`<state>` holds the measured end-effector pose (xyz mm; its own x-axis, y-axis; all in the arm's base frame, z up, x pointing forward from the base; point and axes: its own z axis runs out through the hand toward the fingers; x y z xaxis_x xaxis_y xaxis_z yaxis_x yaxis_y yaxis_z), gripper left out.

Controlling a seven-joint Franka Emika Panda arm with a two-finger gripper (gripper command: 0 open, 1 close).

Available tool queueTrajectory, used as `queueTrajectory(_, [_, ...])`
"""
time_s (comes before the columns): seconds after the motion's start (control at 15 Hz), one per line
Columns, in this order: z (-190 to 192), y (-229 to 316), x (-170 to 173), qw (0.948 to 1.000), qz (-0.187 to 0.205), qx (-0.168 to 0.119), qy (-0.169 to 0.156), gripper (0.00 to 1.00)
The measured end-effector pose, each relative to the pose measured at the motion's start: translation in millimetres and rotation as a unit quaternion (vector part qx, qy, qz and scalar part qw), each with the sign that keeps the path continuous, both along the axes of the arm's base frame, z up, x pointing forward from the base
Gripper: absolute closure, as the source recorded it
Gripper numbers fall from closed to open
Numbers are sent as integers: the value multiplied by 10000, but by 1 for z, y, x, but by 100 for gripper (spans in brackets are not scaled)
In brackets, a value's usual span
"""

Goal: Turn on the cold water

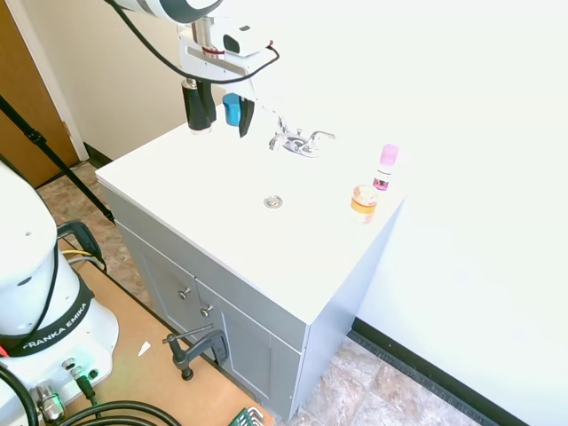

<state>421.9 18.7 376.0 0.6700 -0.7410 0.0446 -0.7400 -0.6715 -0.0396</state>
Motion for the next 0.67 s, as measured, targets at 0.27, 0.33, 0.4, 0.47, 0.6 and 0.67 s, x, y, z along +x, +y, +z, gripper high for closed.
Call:
queueTrajectory(0.27, [-2, -5, 12, 9990, -356, -185, -191, 0])
queueTrajectory(0.33, [-2, -8, 23, 9974, -528, -302, -378, 0])
queueTrajectory(0.4, [-4, -10, 36, 9949, -696, -427, -593, 0])
queueTrajectory(0.47, [-8, -12, 51, 9917, -852, -561, -781, 0])
queueTrajectory(0.6, [-23, -20, 79, 9844, -1130, -844, -1054, 0])
queueTrajectory(0.67, [-30, -25, 91, 9809, -1276, -946, -1125, 0])
